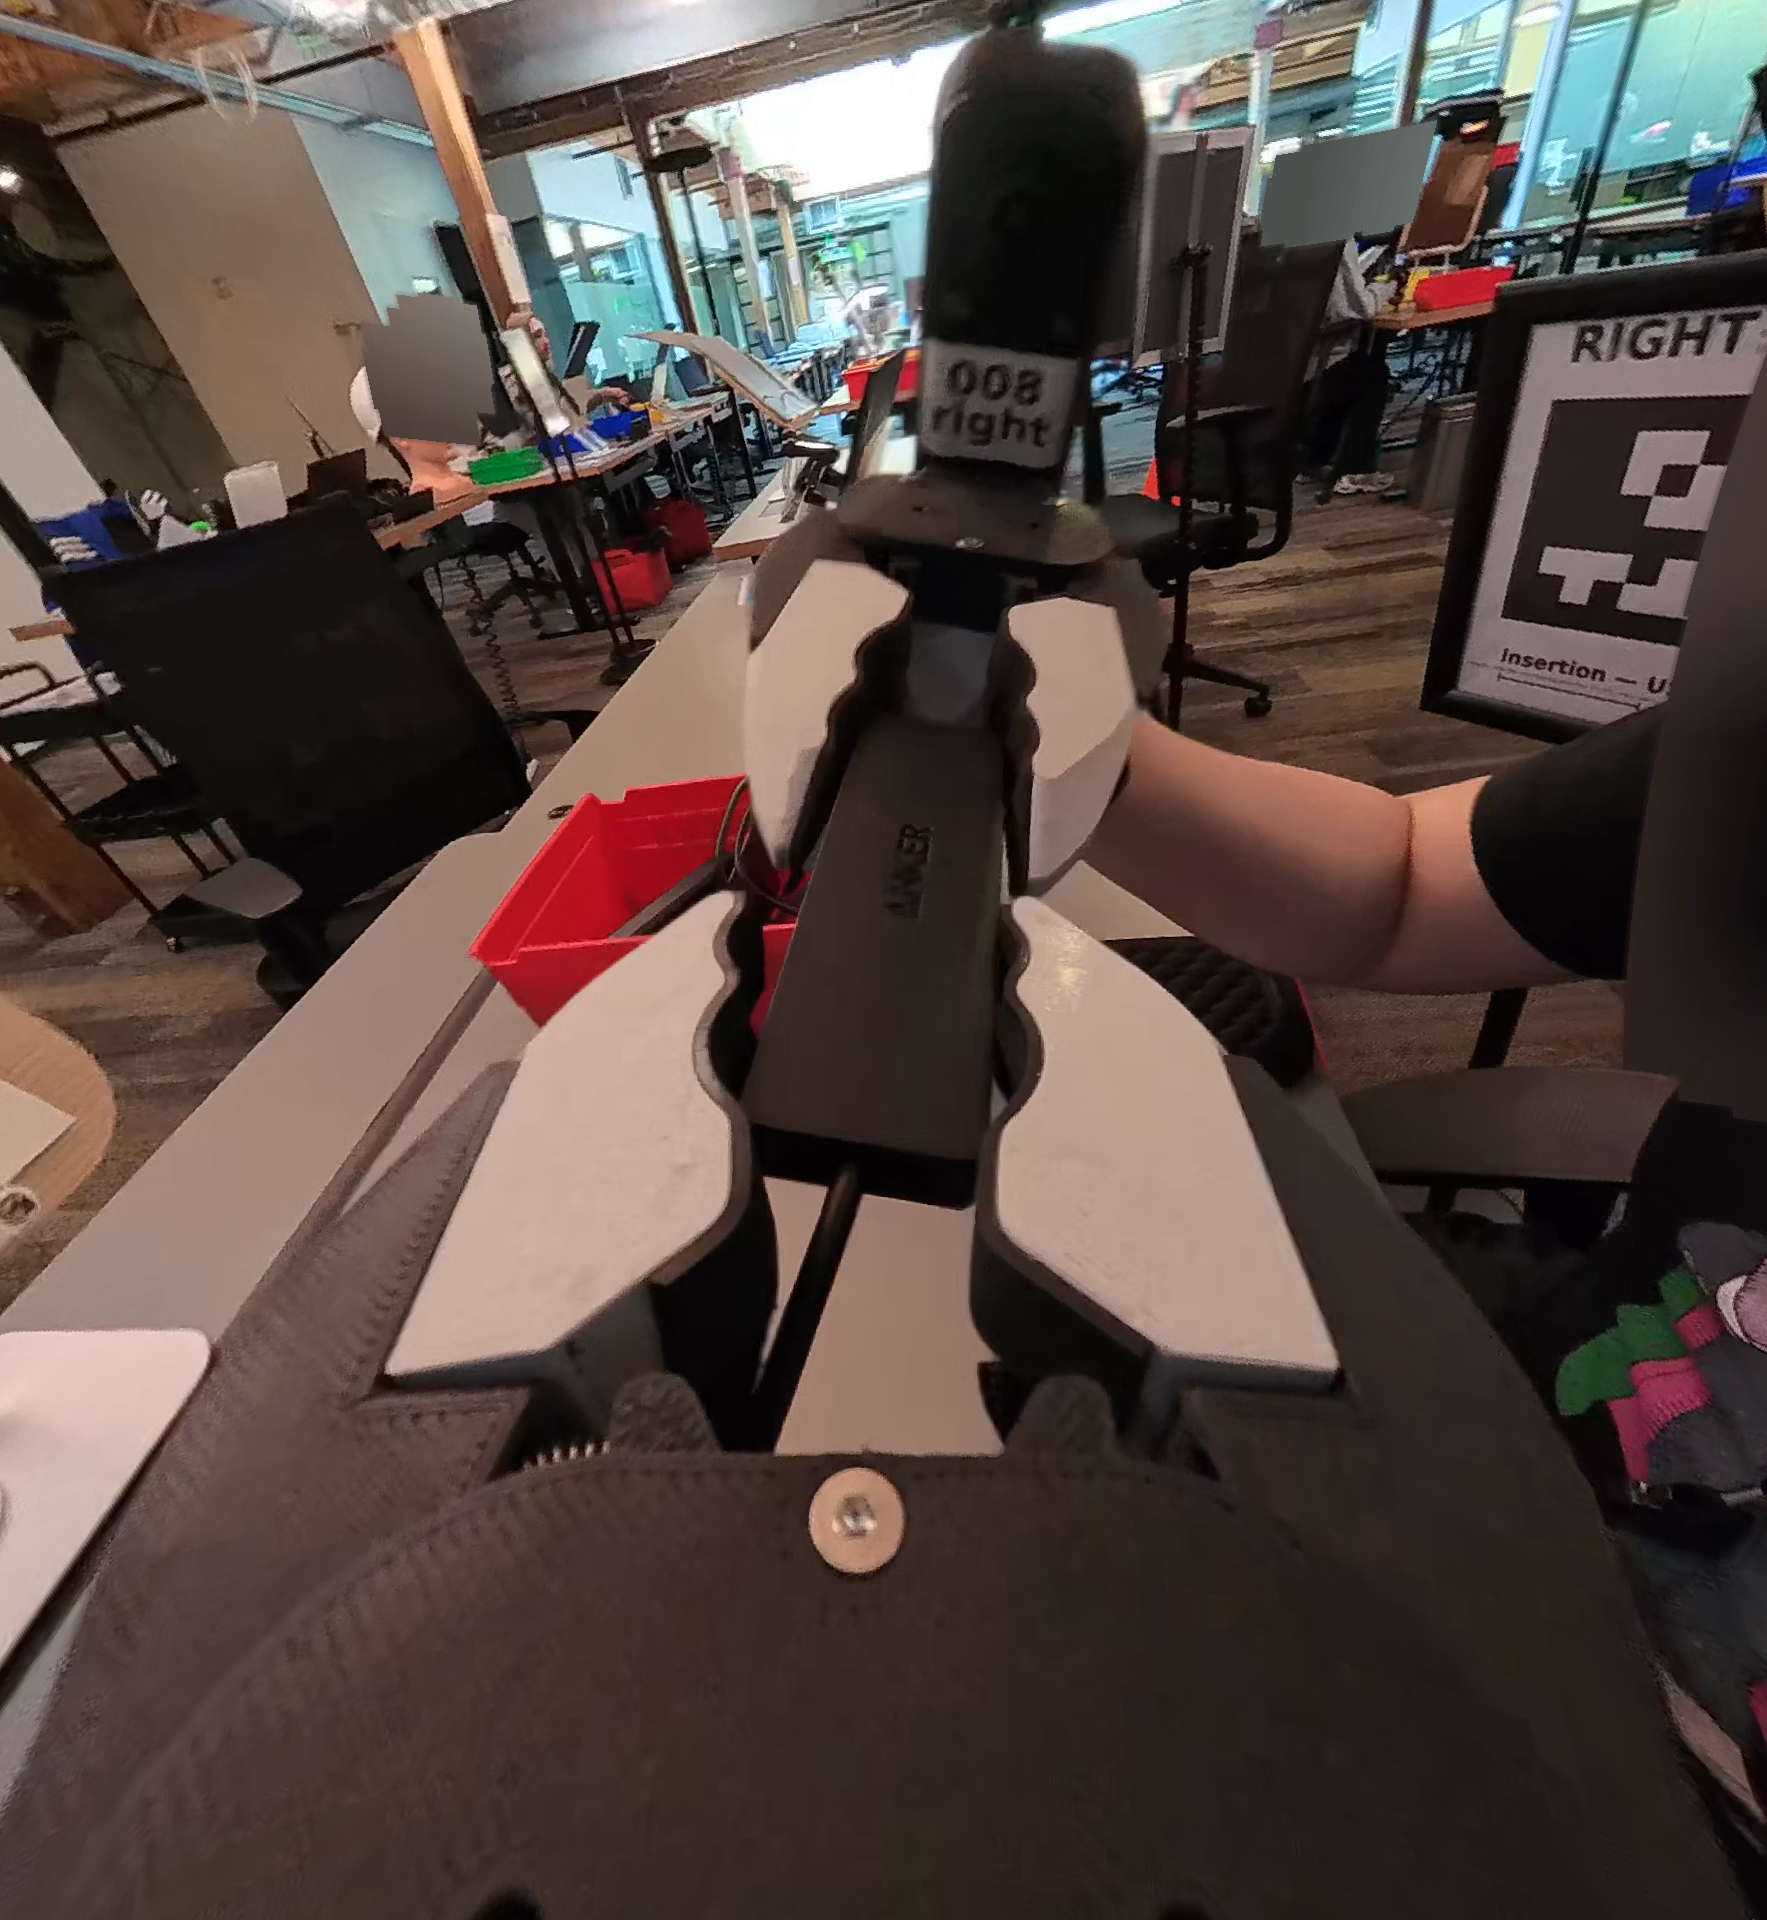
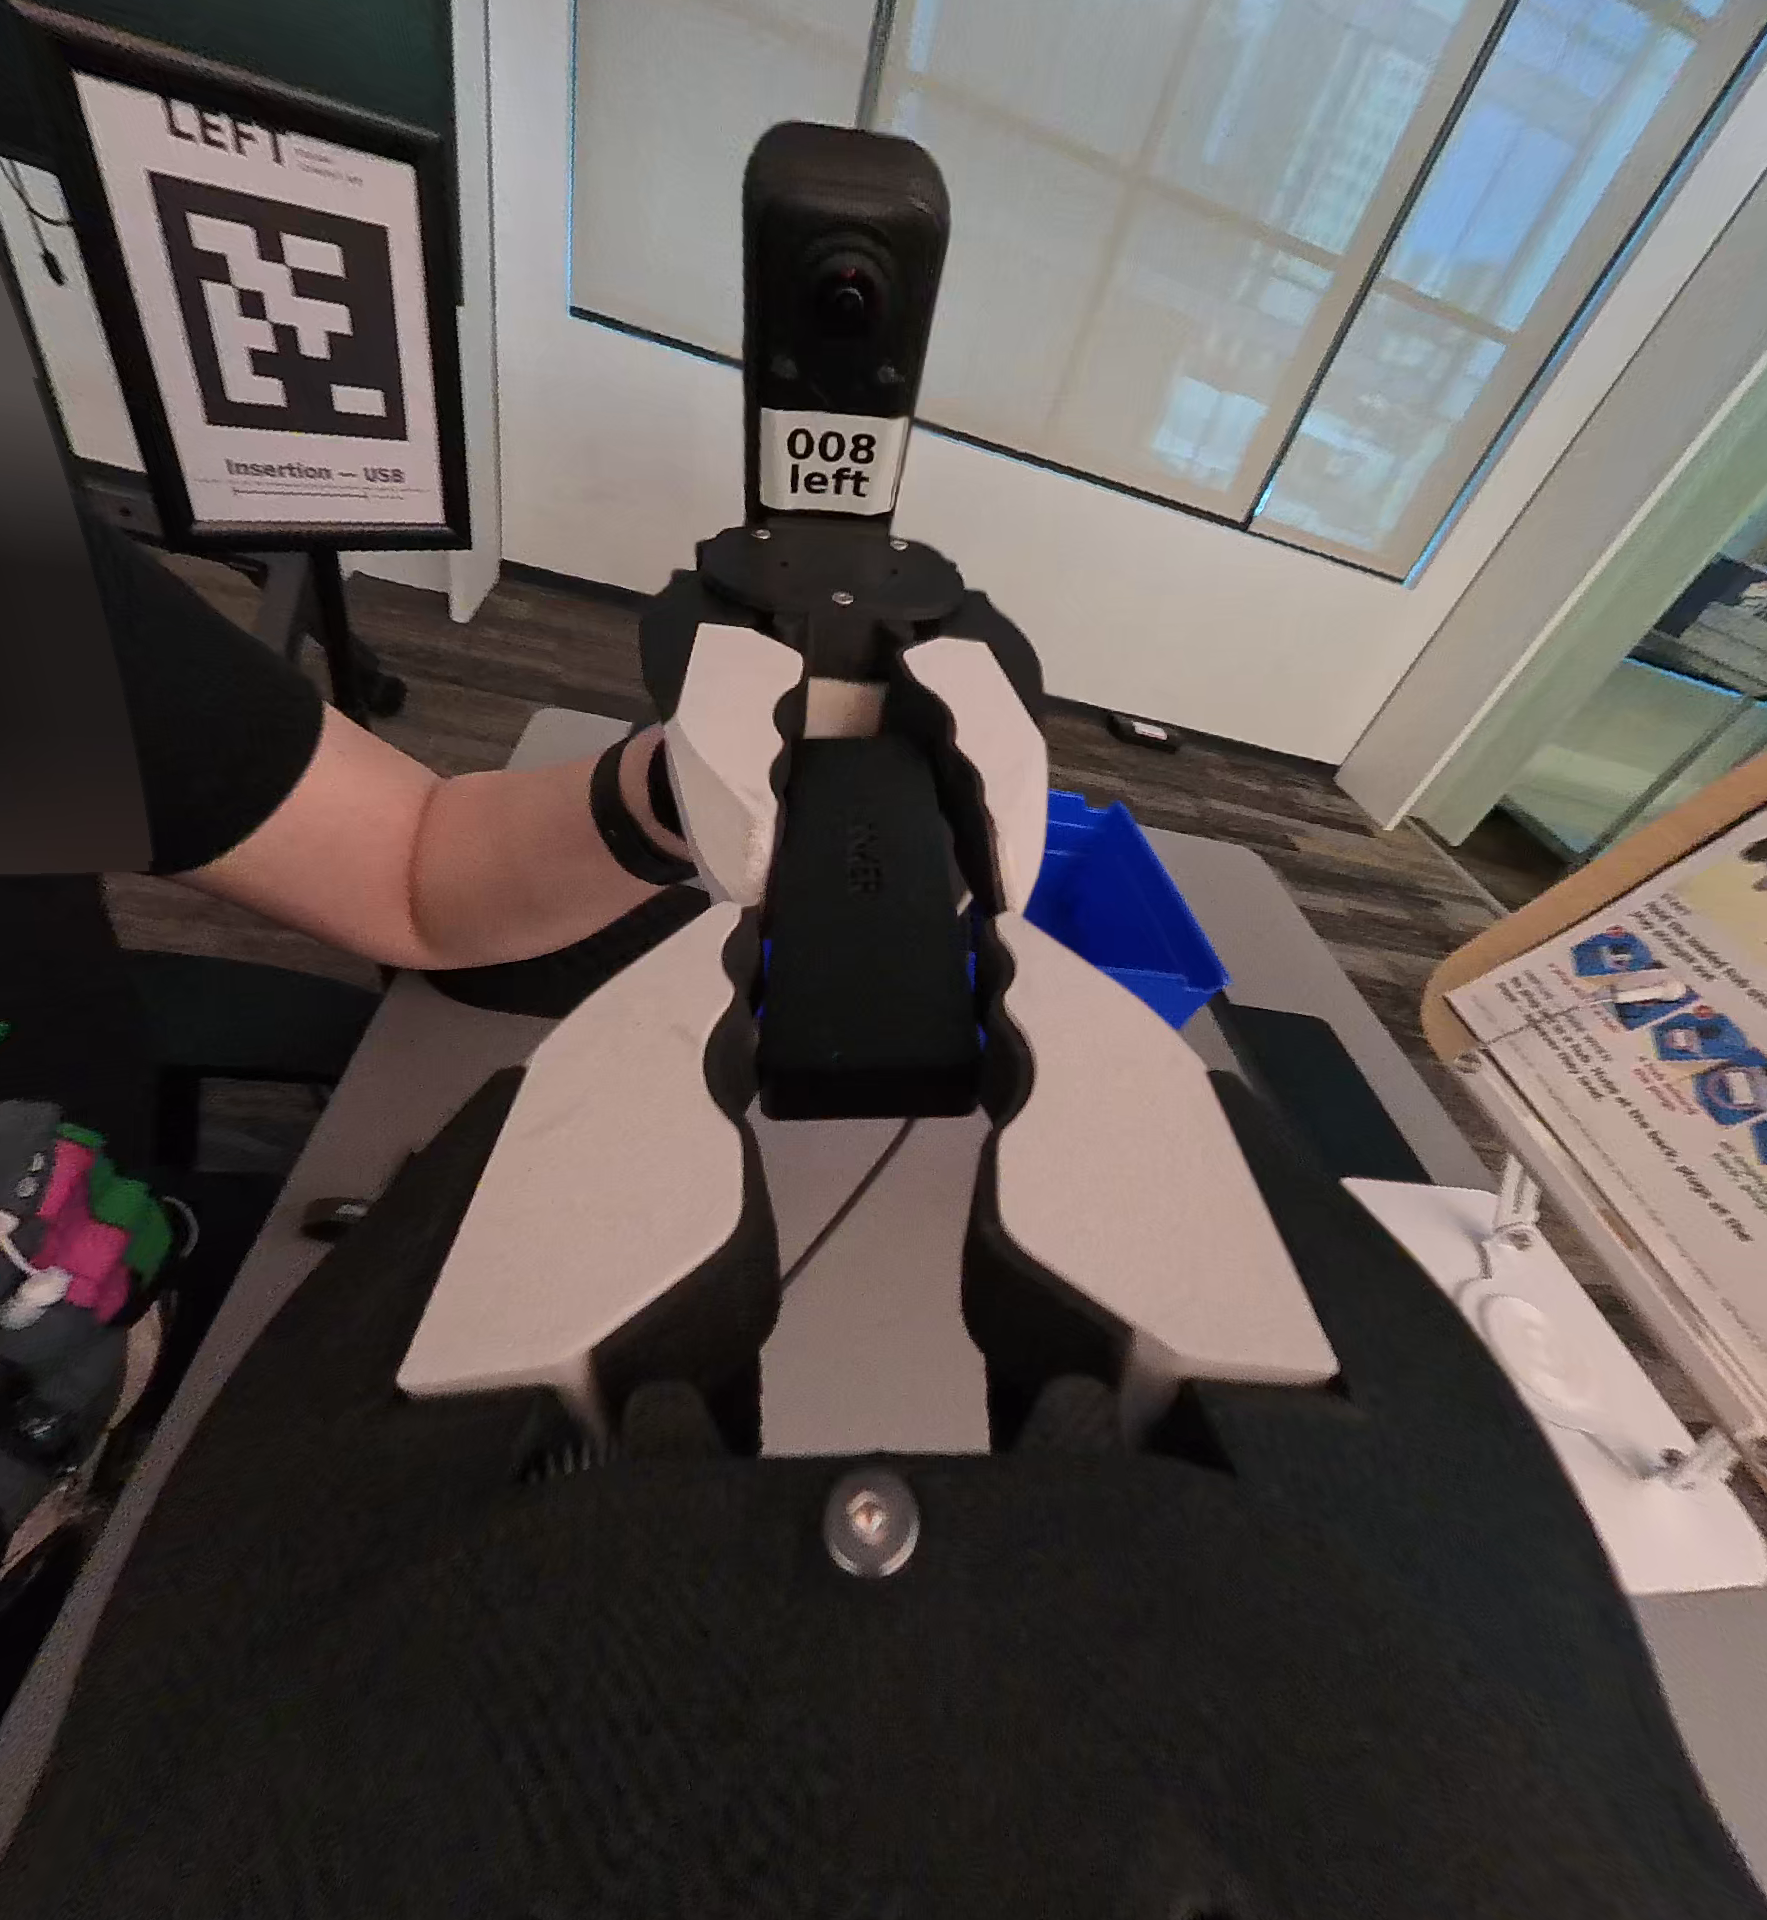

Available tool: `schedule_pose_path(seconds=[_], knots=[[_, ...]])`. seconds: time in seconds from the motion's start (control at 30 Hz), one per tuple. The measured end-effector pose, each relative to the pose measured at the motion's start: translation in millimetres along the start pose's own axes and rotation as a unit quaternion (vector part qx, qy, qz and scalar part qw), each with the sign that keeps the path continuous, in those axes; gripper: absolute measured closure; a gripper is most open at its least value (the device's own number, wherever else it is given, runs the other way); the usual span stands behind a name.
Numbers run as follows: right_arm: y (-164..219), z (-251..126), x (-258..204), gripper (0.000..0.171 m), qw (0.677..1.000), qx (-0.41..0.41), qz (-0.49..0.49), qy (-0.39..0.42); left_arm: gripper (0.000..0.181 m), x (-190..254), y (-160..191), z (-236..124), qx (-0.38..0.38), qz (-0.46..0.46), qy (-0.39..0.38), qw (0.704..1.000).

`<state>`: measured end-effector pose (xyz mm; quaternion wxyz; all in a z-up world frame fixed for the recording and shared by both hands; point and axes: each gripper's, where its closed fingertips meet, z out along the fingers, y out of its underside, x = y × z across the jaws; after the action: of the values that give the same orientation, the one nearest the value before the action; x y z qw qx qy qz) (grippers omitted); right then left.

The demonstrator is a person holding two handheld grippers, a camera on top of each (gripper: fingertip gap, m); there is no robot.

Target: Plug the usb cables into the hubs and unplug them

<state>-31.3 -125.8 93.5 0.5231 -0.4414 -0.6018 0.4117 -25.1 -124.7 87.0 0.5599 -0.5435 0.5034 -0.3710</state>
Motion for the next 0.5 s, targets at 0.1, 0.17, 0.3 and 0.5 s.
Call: schedule_pose_path(seconds=[0.1,0.17,0.3,0.5], knots=[[-4.3,-2.7,8.5,0.131,0.998,-0.026,-0.043,0.039,0.112,-15.0,1.4,-3.9,-0.002,-0.007,-0.045,0.999],[-8.9,-13.8,19.7,0.131,0.994,-0.055,-0.068,0.071,0.105,-23.6,-2.9,-12.4,0.006,-0.001,-0.074,0.997],[-18.3,-46.8,54.1,0.132,0.977,-0.128,-0.104,0.134,0.109,-41.8,-20.4,-42.8,0.042,0.015,-0.140,0.989],[-44.7,-102.4,111.6,0.132,0.924,-0.267,-0.160,0.221,0.114,-55.6,-32.7,-74.3,0.068,-0.006,-0.171,0.983]])
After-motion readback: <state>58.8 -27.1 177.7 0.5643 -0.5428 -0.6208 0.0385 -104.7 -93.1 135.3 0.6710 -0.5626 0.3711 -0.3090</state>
